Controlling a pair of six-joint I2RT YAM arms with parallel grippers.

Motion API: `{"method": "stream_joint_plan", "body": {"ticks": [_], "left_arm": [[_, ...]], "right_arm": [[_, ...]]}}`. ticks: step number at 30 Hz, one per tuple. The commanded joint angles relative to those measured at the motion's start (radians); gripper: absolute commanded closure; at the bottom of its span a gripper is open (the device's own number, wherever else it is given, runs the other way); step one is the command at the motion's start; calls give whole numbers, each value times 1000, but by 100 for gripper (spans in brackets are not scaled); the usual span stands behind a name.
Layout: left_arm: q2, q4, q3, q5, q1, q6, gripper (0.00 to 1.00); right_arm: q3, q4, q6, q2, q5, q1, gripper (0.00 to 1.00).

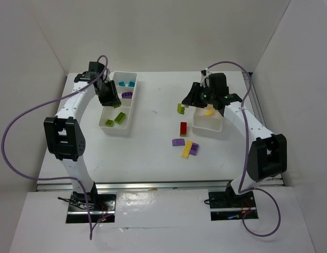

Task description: Sort the legos into containers by color

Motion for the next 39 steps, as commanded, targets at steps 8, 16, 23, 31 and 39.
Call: {"method": "stream_joint_plan", "body": {"ticks": [8,16,23,31,39], "left_arm": [[-55,12,2,112,-32,102,10],[-169,504,-243,934,-161,-6,8],[-169,891,-346,1038,-273,-209,0],[-129,913,-335,1034,-316,-200,0],[-86,801,-277,1025,-325,-118,5]], "right_arm": [[51,25,-11,-2,-77,16,89],[25,202,41,8,-441,16,89],[51,263,73,18,-569,26,89],[40,303,107,18,-618,44,89],[31,315,118,28,-641,44,89]]}}
